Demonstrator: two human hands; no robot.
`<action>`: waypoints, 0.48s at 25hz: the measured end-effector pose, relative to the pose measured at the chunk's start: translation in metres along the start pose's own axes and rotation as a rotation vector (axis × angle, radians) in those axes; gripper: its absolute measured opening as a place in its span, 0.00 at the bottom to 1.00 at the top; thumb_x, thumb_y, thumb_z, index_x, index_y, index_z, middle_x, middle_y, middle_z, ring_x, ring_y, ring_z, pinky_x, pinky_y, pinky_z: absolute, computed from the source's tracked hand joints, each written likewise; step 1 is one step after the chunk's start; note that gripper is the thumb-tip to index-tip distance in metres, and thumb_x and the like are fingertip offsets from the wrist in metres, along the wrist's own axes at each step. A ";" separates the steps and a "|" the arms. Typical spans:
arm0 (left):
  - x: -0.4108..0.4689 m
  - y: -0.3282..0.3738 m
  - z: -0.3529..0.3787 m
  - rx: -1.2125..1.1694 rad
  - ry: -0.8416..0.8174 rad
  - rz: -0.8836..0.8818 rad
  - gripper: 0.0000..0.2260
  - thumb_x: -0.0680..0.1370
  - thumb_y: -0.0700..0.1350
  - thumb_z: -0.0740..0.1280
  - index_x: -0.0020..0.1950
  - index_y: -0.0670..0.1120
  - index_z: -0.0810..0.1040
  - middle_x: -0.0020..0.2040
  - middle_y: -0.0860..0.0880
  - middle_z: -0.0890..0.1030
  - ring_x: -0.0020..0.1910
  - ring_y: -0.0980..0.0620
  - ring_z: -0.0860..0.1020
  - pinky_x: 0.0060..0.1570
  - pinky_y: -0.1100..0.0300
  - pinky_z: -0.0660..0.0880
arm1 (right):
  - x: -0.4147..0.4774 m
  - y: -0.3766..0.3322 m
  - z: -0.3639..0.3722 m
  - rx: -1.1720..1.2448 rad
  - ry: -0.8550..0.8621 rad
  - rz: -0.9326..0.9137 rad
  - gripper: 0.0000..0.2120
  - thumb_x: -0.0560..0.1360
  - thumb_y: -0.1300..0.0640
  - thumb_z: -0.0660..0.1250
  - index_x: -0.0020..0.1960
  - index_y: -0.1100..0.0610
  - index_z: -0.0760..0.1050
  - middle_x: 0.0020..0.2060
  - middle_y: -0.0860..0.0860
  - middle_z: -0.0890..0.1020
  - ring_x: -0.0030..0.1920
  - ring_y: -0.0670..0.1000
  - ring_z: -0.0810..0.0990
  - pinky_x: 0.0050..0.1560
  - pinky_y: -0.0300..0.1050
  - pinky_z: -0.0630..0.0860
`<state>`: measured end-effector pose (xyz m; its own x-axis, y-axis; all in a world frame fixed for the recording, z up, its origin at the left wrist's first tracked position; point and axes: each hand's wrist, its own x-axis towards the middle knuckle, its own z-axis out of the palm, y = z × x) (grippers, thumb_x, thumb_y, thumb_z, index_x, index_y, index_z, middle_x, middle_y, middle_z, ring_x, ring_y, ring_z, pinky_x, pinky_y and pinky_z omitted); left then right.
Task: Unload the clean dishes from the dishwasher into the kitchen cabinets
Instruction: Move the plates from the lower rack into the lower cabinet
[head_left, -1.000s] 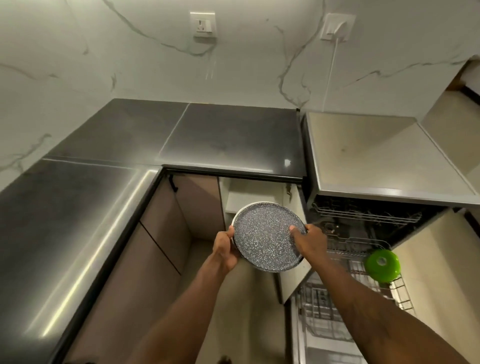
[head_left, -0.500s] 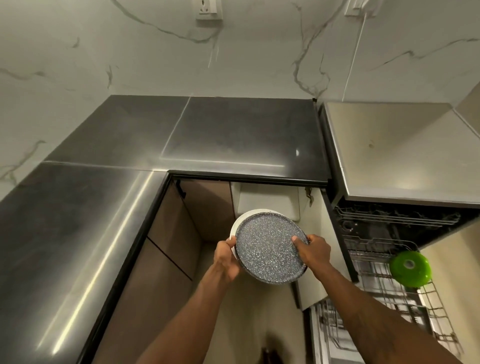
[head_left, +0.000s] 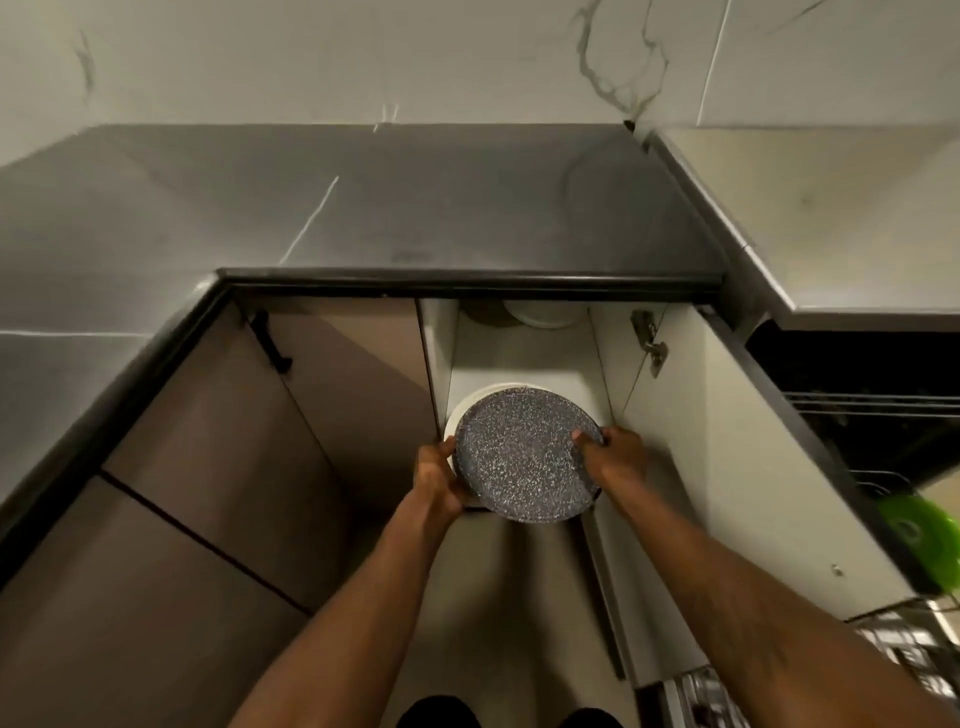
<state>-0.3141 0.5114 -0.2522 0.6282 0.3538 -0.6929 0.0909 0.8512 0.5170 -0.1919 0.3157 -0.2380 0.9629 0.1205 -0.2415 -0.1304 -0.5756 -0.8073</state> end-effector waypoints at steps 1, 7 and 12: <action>0.016 -0.003 -0.003 -0.031 -0.019 0.022 0.19 0.80 0.44 0.53 0.65 0.40 0.77 0.61 0.36 0.80 0.62 0.37 0.76 0.64 0.38 0.72 | 0.017 0.010 0.011 0.005 -0.007 -0.029 0.18 0.69 0.41 0.74 0.45 0.56 0.84 0.39 0.52 0.86 0.40 0.54 0.85 0.47 0.51 0.83; 0.107 -0.006 0.003 -0.051 -0.136 0.199 0.18 0.82 0.41 0.54 0.67 0.37 0.74 0.63 0.37 0.78 0.62 0.39 0.76 0.62 0.43 0.72 | 0.077 0.023 0.038 0.088 0.031 -0.156 0.14 0.76 0.49 0.72 0.53 0.59 0.82 0.46 0.55 0.86 0.47 0.56 0.85 0.42 0.40 0.78; 0.157 -0.009 0.009 -0.121 -0.094 0.341 0.14 0.83 0.38 0.57 0.68 0.40 0.70 0.62 0.40 0.77 0.58 0.40 0.77 0.48 0.47 0.78 | 0.118 0.025 0.064 0.199 0.181 -0.188 0.16 0.75 0.51 0.74 0.56 0.60 0.82 0.49 0.56 0.85 0.48 0.55 0.84 0.50 0.45 0.79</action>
<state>-0.2095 0.5559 -0.3611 0.6754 0.5927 -0.4388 -0.2243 0.7320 0.6434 -0.0969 0.3668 -0.3210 0.9985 0.0542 0.0072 0.0275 -0.3857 -0.9222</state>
